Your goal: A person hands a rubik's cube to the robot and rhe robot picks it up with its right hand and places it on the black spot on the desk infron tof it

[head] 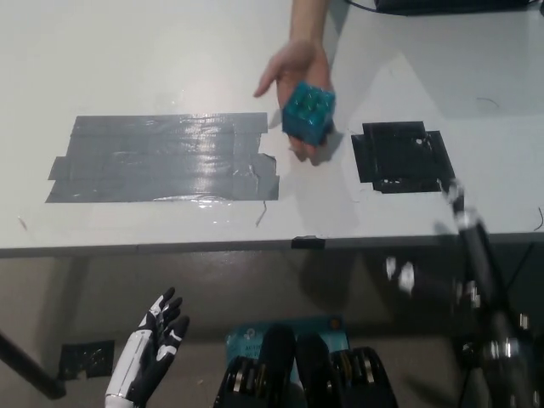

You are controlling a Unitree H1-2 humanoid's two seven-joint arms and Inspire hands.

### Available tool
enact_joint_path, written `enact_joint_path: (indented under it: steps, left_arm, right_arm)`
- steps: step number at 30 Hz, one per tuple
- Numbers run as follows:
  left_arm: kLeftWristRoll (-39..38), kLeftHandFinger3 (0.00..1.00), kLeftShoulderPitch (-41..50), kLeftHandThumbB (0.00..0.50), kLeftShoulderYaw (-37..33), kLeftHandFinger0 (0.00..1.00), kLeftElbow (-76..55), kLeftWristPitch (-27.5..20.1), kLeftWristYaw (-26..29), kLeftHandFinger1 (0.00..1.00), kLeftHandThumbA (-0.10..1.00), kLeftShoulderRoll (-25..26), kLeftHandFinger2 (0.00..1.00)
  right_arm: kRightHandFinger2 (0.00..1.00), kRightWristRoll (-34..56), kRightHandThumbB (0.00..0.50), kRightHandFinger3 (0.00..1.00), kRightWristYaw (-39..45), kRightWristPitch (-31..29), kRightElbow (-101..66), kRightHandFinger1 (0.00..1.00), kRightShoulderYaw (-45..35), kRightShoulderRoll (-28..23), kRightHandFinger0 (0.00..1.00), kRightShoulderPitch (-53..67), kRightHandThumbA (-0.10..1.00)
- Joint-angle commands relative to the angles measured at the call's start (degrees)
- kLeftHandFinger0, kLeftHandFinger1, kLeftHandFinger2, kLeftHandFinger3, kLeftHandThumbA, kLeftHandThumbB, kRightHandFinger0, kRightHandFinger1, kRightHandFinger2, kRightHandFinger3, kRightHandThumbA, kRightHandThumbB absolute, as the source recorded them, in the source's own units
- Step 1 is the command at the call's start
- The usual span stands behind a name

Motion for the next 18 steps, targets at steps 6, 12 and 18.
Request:
enact_joint_path:
  steps: [6, 12, 18]
  left_arm:
    - [0.3, 1.00, -0.7, 0.131, -0.1, 1.00, -1.9, -1.6, -0.5, 1.00, 0.82, 0.6, 1.00]
    - [0.0, 1.00, -1.0, 0.126, 0.0, 1.00, -1.9, -1.2, -0.8, 1.00, 0.82, 0.7, 1.00]
    - [-0.4, 1.00, -0.9, 0.138, 0.0, 1.00, -1.9, -1.5, -0.9, 1.00, 0.82, 0.6, 1.00]
  right_arm:
    - [1.00, 3.9, 0.317, 1.00, 3.3, 10.5, 9.1, 1.00, -2.9, -0.1, 1.00, -16.9, 1.00]
    - [1.00, 4.8, 0.367, 1.00, 5.1, 11.8, 20.3, 1.00, -2.3, -1.5, 1.00, -25.6, 1.00]
    - [1.00, 7.8, 0.447, 1.00, 7.0, 11.1, 32.4, 1.00, -2.6, -1.5, 1.00, -31.9, 1.00]
